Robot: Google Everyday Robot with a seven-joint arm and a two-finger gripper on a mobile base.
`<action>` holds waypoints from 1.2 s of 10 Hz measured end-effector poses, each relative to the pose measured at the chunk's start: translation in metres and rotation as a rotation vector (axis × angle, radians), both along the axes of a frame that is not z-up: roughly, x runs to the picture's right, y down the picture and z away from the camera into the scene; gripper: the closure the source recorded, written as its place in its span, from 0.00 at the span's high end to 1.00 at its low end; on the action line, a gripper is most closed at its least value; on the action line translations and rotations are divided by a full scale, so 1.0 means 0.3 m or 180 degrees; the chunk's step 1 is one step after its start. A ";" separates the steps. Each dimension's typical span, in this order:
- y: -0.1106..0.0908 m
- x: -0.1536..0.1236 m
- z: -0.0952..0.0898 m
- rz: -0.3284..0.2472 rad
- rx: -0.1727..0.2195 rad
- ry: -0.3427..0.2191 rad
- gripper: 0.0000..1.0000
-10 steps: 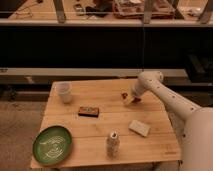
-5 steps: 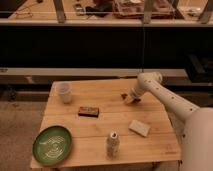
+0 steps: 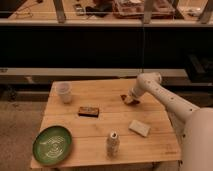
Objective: Drag the pepper across the table
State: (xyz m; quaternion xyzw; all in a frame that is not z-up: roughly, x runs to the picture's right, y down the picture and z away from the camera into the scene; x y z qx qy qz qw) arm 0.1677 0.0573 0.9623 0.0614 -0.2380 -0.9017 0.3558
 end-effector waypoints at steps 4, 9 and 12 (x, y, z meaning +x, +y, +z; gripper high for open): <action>-0.028 -0.017 -0.039 0.0016 0.0043 -0.0069 0.31; 0.019 -0.154 -0.150 -0.0186 0.0090 -0.0342 0.31; 0.067 -0.220 -0.191 -0.0317 0.0089 -0.0458 0.31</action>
